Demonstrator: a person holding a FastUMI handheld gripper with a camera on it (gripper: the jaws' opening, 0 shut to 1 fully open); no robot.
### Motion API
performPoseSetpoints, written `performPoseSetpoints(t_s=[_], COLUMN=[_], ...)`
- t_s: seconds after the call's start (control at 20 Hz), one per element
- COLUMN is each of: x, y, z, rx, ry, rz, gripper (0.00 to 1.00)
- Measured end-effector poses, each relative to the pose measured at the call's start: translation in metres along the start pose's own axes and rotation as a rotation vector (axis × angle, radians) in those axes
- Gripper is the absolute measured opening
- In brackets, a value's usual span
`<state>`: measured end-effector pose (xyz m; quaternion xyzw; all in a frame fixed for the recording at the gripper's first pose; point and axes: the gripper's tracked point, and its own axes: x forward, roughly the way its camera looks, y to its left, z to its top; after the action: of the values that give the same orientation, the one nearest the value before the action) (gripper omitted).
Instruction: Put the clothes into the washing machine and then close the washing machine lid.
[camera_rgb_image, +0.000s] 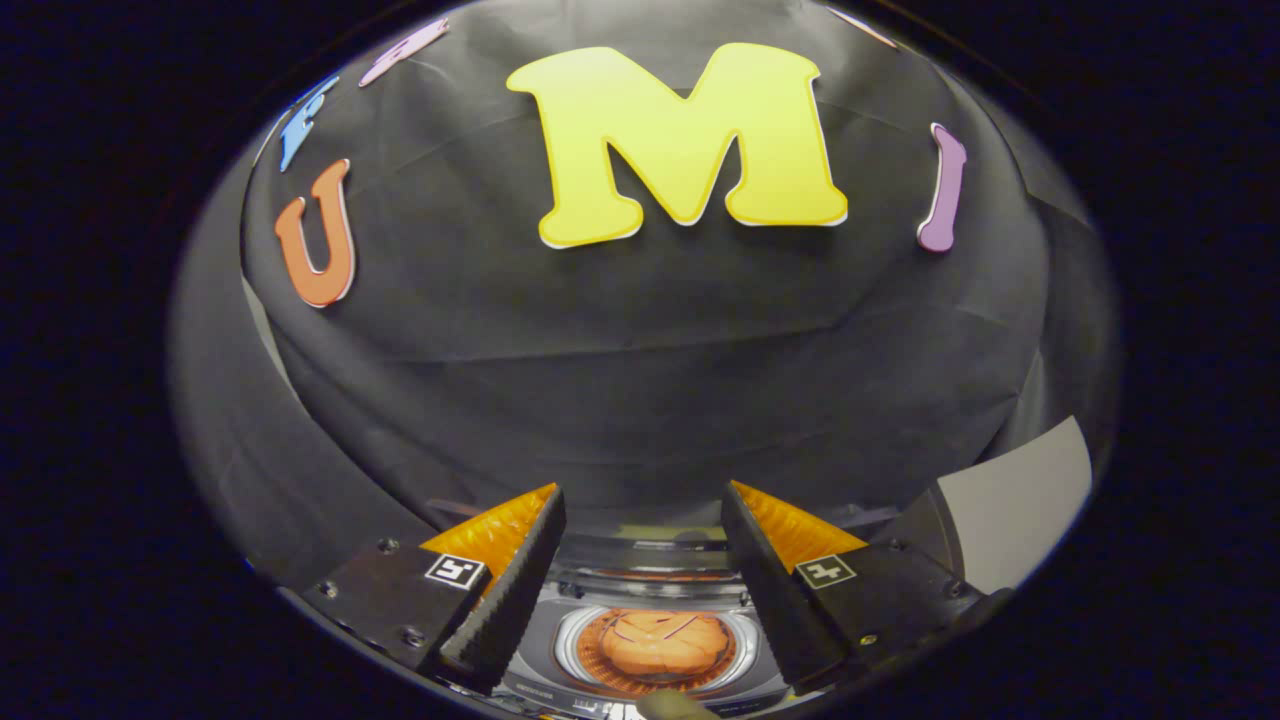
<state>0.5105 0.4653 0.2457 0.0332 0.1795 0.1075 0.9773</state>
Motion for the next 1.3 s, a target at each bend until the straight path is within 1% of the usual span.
performPoseSetpoints(t_s=[0.25, 0.4, 0.55, 0.65, 0.9, 1.15, 1.3], x=[0.028, 0.043, 0.052, 0.056, 0.055, 0.048, 0.047], y=[0.002, -0.005, -0.016, -0.017, -0.021, -0.017, -0.019], z=[-0.003, -0.011, -0.017, -0.026, -0.027, -0.028, -0.030], rx=[0.013, 0.036, 0.019, 0.018, 0.014, -0.011, -0.012], ry=[0.051, 0.083, 0.093, 0.111, 0.061, -0.068, -0.080], rz=[-0.039, -0.091, -0.153, -0.172, -0.185, -0.171, -0.162], gripper=[0.98, 0.98, 0.98, 0.98, 0.99, 0.99, 0.99])
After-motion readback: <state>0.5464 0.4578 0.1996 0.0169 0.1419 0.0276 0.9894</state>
